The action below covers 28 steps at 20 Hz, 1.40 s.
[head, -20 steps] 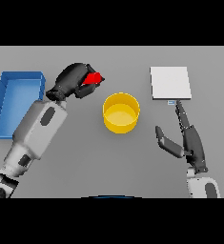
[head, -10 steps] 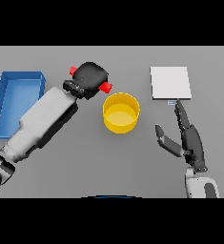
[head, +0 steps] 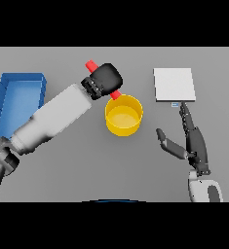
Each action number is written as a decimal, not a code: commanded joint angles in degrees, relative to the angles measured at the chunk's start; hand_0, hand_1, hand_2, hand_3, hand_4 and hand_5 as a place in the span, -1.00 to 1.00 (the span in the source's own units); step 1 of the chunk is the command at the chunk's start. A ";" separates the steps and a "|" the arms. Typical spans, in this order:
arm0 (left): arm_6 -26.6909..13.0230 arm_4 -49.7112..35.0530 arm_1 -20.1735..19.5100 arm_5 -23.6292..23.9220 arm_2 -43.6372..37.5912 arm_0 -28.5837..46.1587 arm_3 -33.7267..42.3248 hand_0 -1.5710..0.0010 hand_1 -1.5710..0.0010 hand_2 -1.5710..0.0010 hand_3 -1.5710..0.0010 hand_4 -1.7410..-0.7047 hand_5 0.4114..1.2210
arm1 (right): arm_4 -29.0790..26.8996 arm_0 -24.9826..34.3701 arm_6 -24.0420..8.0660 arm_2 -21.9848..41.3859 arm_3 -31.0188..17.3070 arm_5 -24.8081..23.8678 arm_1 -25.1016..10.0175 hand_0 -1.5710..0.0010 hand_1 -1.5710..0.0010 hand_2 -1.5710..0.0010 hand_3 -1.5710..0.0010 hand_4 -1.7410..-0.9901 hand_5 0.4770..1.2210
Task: Pick up the red beaker and tilt it to pour out 1 green nut into yellow bowl. Pick up the yellow bowl and place it on the metallic measuring scale.
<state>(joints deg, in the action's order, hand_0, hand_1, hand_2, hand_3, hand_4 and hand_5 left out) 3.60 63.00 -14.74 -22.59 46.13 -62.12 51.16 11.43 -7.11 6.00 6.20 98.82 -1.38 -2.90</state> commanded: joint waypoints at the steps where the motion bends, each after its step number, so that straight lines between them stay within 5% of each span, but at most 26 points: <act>1: 1.27 1.24 -0.04 0.51 1.30 -0.97 -0.61 -1.00 -1.00 -1.00 -0.94 -0.98 1.00 | 0.17 -0.27 0.18 0.02 0.06 -0.29 0.17 1.00 1.00 1.00 1.00 0.46 -0.73; 9: 5.59 10.42 0.31 2.15 10.50 -5.89 -4.24 -1.00 -1.00 -1.00 -0.99 -0.99 1.00 | -0.46 -0.07 0.65 -0.17 0.13 -0.24 0.44 1.00 1.00 1.00 1.00 0.63 -0.76; 19: 10.63 18.48 1.01 3.55 17.04 -15.00 -5.67 -1.00 -1.00 -1.00 -1.00 -0.98 1.00 | 0.53 -0.44 0.47 -0.10 0.60 -0.83 0.20 1.00 1.00 1.00 1.00 0.61 -0.75; 24: 12.68 17.59 -2.24 5.22 11.60 -25.70 -11.35 -1.00 -1.00 -1.00 -1.00 -0.97 1.00 | 0.93 0.94 -0.30 0.20 0.52 -1.12 0.51 1.00 1.00 1.00 1.00 0.63 -0.79; 28: 7.75 12.33 -4.97 5.58 0.97 -31.69 -19.83 -1.00 -1.00 -1.00 -1.00 -0.97 1.00 | -0.81 -0.02 1.36 0.42 1.28 0.65 0.24 1.00 1.00 1.00 1.00 0.69 -0.78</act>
<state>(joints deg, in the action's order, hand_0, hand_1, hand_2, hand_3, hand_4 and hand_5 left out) 11.07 75.42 -19.80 -17.04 47.08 -93.88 31.34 10.60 -7.13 7.51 6.60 100.10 -0.76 -2.68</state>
